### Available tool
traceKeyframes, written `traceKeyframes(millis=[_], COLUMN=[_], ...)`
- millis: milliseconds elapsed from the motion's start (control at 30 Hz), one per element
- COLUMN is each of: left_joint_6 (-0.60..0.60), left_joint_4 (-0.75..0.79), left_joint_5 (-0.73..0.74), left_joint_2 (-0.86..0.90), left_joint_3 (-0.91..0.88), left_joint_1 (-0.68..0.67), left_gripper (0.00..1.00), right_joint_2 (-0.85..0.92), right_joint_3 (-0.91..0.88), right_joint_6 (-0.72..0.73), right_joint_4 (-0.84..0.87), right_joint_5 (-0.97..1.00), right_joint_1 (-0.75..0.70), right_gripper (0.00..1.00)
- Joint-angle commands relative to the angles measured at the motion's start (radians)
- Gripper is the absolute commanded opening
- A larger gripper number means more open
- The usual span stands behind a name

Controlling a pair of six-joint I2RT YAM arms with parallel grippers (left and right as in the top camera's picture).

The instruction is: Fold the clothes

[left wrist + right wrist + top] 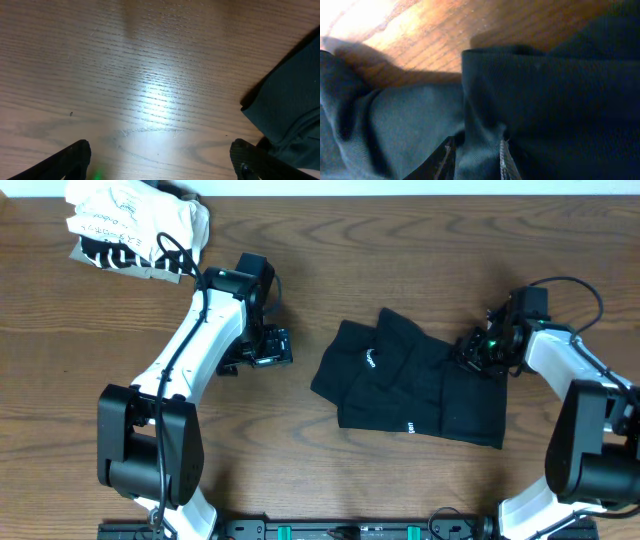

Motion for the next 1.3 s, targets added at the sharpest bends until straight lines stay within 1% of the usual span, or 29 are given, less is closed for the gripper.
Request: traceKeyframes(millis=[0,67,167,267,333,367,400,433,467,600,700,767,833,1067,1167,1267], left_joint_6=[-0.005,-0.005,0.009,0.027,0.065,0.086,0.111,0.129,0.143,0.15,0.196,0.217,0.217,0.228,0.229,0.244], left_joint_4=[0.004,0.017,0.043,0.061,0.074,0.082,0.097,0.115,0.142,0.259,0.358,0.422,0.483,0.622,0.662,0.693], left_joint_5=[-0.004,-0.004,-0.003,-0.001,0.031,0.057,0.089,0.114,0.135,0.198,0.338,0.422,0.472,0.547,0.554,0.615], left_joint_2=[-0.003,-0.002,-0.002,-0.002,-0.002,-0.002,-0.002,-0.002,-0.002,-0.002,0.002,0.002,0.003,0.032,0.061,0.09], left_joint_3=[-0.006,-0.006,-0.006,-0.006,-0.006,-0.006,-0.008,-0.014,-0.024,-0.095,-0.157,-0.197,-0.23,-0.245,-0.245,-0.245], left_joint_1=[0.003,0.003,0.003,0.003,0.003,0.003,0.003,0.003,0.003,0.003,0.003,0.003,0.003,0.003,0.003,0.003], left_gripper=[0.91,0.91,0.91,0.91,0.91,0.91,0.91,0.91,0.91,0.91,0.91,0.91,0.91,0.91,0.91,0.91], right_joint_2=[0.013,-0.022,-0.092,-0.18,-0.25,-0.28,-0.315,-0.345,-0.38,-0.491,-0.542,-0.562,-0.57,-0.571,-0.571,-0.571], right_joint_3=[0.005,0.025,0.066,0.123,0.168,0.184,0.199,0.207,0.212,0.213,0.212,0.212,0.212,0.208,0.208,0.208], right_joint_6=[-0.013,-0.062,-0.06,-0.076,-0.1,-0.106,-0.109,-0.109,-0.109,-0.109,-0.118,-0.129,-0.133,-0.225,-0.229,-0.229], right_joint_4=[0.01,0.003,-0.037,-0.106,-0.174,-0.204,-0.241,-0.273,-0.309,-0.438,-0.521,-0.566,-0.608,-0.715,-0.733,-0.742], right_joint_5=[-0.022,-0.078,-0.09,-0.09,-0.083,-0.074,-0.061,-0.045,-0.023,0.051,0.079,0.079,0.079,0.079,0.079,0.078], right_joint_1=[0.011,0.011,0.011,0.011,0.011,0.011,0.011,0.011,0.011,0.011,0.011,0.011,0.011,0.012,0.012,0.012], right_gripper=[0.32,0.35,0.36,0.4,0.46,0.54,0.7,0.88,0.99,0.99,0.98,0.99,0.99,0.99,0.99,0.99])
